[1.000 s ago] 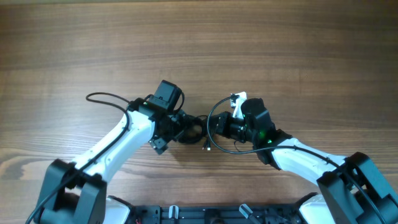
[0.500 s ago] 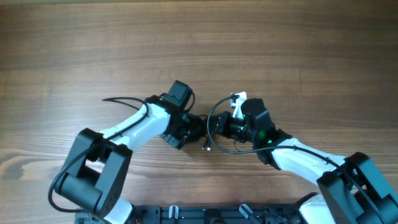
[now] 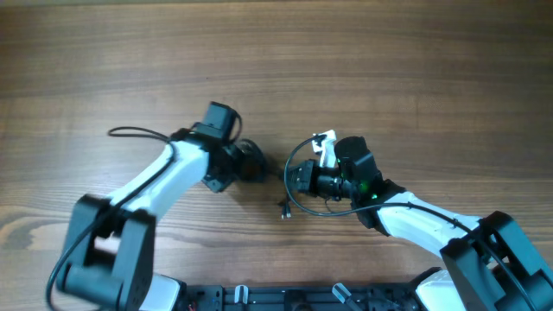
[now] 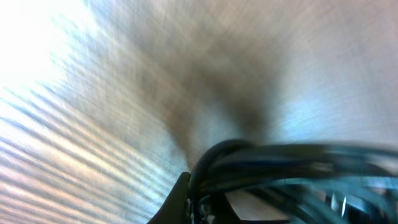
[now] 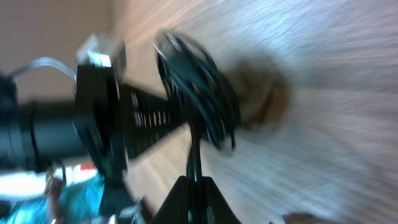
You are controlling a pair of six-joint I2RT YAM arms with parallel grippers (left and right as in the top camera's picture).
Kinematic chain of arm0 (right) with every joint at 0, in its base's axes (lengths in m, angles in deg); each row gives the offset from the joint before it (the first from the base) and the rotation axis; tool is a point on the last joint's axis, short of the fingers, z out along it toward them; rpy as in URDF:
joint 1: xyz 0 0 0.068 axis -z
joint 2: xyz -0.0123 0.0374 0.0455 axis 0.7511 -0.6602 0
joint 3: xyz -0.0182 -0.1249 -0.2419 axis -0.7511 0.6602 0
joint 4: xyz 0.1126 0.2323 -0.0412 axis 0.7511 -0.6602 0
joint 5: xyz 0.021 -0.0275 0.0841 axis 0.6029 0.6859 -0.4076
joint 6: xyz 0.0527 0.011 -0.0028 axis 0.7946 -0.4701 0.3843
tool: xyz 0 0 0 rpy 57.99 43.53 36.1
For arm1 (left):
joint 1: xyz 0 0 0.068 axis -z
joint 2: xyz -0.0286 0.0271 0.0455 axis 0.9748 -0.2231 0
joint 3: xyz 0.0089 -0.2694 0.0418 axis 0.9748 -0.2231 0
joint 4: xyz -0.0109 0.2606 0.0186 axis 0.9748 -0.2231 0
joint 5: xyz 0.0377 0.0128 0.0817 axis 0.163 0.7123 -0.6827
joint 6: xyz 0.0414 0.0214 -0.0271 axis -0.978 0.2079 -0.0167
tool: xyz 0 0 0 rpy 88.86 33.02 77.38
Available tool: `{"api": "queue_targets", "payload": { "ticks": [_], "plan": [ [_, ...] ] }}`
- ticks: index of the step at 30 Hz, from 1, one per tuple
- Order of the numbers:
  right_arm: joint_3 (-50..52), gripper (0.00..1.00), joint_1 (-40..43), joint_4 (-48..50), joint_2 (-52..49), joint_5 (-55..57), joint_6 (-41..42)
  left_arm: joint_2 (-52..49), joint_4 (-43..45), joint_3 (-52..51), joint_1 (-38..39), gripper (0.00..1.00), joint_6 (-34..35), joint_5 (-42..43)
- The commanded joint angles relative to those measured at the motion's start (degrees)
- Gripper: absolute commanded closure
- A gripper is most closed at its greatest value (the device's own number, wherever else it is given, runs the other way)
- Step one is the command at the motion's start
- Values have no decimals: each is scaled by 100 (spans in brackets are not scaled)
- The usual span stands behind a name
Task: Untangle cables
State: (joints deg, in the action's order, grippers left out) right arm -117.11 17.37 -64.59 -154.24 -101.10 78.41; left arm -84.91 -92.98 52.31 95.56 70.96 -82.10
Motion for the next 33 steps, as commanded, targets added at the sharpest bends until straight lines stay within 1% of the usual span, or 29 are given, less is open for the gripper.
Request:
{"api": "queue_targets", "payload": {
  "ticks": [1,3,5,6,7,8,9,10,11,12,14,15,18,19,21,23,27,29,32,33],
  "plan": [
    [-52,85,-2,28,11,-1071,-153,538,326,-20,-227,96,-378,-490],
    [-52,79,-2,42,11,-1054,-153,662,511,-22,-192,96,-378,-337],
    [-52,76,-2,195,11,-1038,-151,704,597,-20,-144,96,-380,-326],
    [-52,70,-2,291,11,-1001,-153,704,621,-22,-129,96,-426,-326],
    [-52,60,-2,380,11,-903,-153,702,647,-22,-120,96,-555,-326],
    [-52,53,-2,413,11,-765,-162,702,658,-22,-120,96,-745,-323],
    [-52,51,0,431,11,-601,-232,702,675,-22,-120,96,-935,-321],
    [-52,46,4,463,11,-354,-302,702,697,-22,-120,96,-1228,-315],
    [-52,44,11,525,11,-219,-457,704,719,-22,-120,96,-1700,-249],
    [-52,44,22,636,11,-192,-728,704,743,-22,-122,96,-2013,-155],
    [-52,43,37,820,11,-195,-1298,708,831,-20,-122,96,-2688,302],
    [-52,43,37,890,11,-195,-1499,708,918,-20,-122,96,-3091,704],
    [-52,43,37,933,11,-190,-2166,708,1143,-20,-153,96,-4015,1910],
    [-52,43,37,929,11,-175,-2385,708,1187,-20,-168,96,-4155,2175],
    [-52,44,37,909,11,-52,-2490,708,1213,-20,-219,96,-4238,2411],
    [-52,46,37,894,11,133,-2487,708,1191,-22,-229,96,-4256,2402],
    [-52,55,42,909,11,181,-2461,708,1185,-22,-457,96,-4107,2398],
    [-52,51,79,909,13,127,-2437,708,1185,-22,-713,96,-4057,2411],
    [-52,39,297,918,57,-98,-2181,708,1185,-22,-1093,96,-4151,2590],
    [-52,38,402,925,87,-190,-2131,708,1182,-22,-1207,96,-4234,2699]
  ]
}}
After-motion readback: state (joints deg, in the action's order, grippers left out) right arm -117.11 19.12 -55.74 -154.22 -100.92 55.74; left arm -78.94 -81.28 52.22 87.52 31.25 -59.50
